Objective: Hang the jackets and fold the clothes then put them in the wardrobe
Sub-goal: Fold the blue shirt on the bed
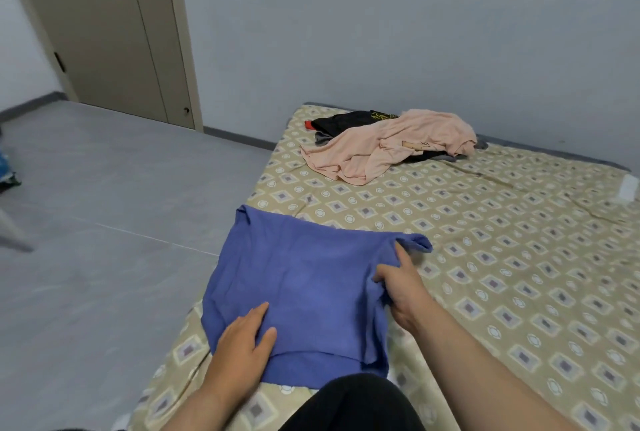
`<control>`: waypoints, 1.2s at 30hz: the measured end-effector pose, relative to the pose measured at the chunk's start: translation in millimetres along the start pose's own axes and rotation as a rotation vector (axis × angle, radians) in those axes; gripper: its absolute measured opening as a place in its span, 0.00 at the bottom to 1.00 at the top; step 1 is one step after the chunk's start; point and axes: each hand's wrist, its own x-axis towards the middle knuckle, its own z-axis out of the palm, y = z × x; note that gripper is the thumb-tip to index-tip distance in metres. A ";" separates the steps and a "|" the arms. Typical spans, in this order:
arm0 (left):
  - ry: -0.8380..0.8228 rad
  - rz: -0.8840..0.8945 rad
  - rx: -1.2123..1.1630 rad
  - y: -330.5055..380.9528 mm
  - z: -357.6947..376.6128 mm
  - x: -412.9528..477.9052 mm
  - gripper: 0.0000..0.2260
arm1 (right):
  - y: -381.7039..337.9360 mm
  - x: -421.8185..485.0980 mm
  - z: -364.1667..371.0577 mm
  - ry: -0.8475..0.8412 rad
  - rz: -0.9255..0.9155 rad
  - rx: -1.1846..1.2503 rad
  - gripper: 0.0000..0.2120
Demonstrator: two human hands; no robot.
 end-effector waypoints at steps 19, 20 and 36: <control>0.254 -0.341 -0.915 -5.9 -32.2 32.4 0.14 | 43.4 -2.8 125.2 0.081 0.026 -0.232 0.05; 0.269 -0.359 -0.962 -5.1 -33.2 35.3 0.13 | 43.5 0.8 119.2 0.150 0.025 -0.254 0.10; -0.344 -0.495 -1.195 0.4 -105.9 151.6 0.15 | 72.5 18.8 131.4 0.103 0.082 -0.674 0.05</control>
